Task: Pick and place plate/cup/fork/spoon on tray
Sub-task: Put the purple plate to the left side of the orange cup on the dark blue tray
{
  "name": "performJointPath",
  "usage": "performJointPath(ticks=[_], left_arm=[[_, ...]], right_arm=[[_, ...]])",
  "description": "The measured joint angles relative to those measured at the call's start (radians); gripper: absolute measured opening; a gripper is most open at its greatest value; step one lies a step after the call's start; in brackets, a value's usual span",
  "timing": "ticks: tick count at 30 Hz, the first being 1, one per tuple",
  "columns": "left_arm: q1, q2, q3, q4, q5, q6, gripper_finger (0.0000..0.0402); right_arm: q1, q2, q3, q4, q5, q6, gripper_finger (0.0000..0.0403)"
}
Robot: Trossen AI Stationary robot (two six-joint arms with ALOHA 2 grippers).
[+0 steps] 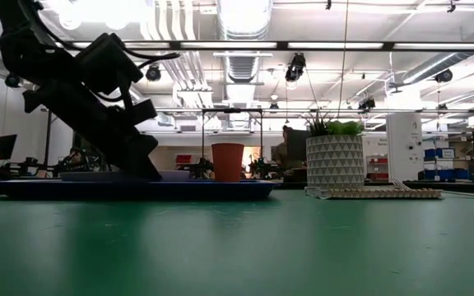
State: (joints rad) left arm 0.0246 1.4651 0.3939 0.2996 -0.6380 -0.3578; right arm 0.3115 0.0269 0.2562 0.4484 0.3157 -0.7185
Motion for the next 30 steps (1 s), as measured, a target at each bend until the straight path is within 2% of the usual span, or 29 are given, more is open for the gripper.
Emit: performJointPath(ticks=[22, 30], left_arm=[[0.0, 0.0, 0.0, -0.001, 0.001, -0.005, 0.0001], [0.0, 0.0, -0.002, -0.004, 0.008, -0.033, 0.004]], right_arm=[[0.0, 0.0, 0.0, -0.002, 0.0, 0.002, 0.0009], [0.0, 0.0, 0.0, -0.002, 0.0, 0.003, 0.0009]])
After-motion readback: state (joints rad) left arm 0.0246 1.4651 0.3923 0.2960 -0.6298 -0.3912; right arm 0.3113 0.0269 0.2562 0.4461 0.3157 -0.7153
